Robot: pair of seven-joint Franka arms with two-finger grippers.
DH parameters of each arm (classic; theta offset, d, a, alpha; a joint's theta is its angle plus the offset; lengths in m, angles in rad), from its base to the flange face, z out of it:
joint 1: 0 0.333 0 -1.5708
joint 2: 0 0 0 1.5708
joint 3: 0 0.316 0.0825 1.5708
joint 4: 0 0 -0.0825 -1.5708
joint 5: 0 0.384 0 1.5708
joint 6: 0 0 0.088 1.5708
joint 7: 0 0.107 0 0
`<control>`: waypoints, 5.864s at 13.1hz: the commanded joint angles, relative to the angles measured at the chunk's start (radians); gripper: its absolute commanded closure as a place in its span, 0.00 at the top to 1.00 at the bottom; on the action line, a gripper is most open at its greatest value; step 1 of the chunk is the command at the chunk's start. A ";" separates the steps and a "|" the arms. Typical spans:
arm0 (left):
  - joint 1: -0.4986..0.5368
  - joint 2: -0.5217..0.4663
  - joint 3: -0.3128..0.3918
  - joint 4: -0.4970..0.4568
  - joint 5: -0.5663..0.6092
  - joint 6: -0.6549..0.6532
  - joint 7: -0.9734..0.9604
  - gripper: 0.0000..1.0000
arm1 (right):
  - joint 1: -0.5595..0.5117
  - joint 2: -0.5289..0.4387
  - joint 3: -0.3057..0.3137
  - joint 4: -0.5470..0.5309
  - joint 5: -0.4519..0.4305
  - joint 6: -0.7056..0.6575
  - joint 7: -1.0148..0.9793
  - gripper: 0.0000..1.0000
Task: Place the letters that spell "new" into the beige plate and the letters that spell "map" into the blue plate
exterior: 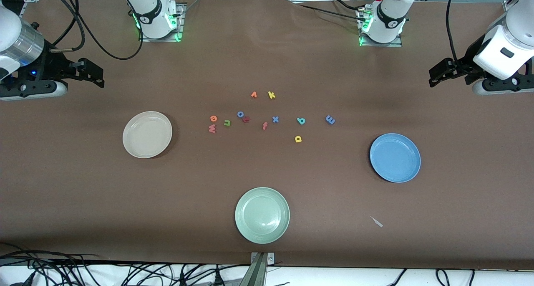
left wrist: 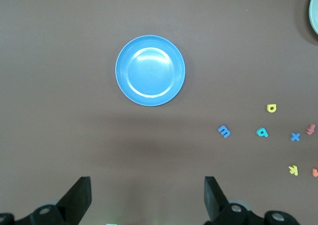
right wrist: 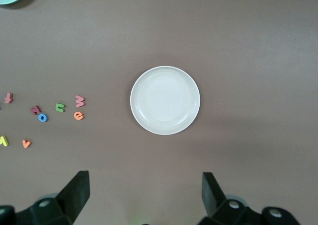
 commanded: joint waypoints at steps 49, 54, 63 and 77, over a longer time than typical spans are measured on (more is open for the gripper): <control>0.005 -0.002 -0.006 0.024 -0.008 -0.032 0.027 1.00 | -0.028 -0.023 0.012 -0.061 -0.027 0.027 -0.026 1.00; 0.005 -0.002 -0.006 0.024 -0.008 -0.032 0.027 1.00 | -0.028 -0.025 0.011 -0.067 -0.027 0.030 -0.026 1.00; 0.005 -0.002 -0.006 0.024 -0.008 -0.032 0.027 1.00 | -0.028 -0.025 0.012 -0.067 -0.027 0.030 -0.026 1.00; 0.005 -0.002 -0.006 0.024 -0.010 -0.032 0.027 1.00 | -0.030 -0.027 0.011 -0.081 -0.026 0.038 -0.026 1.00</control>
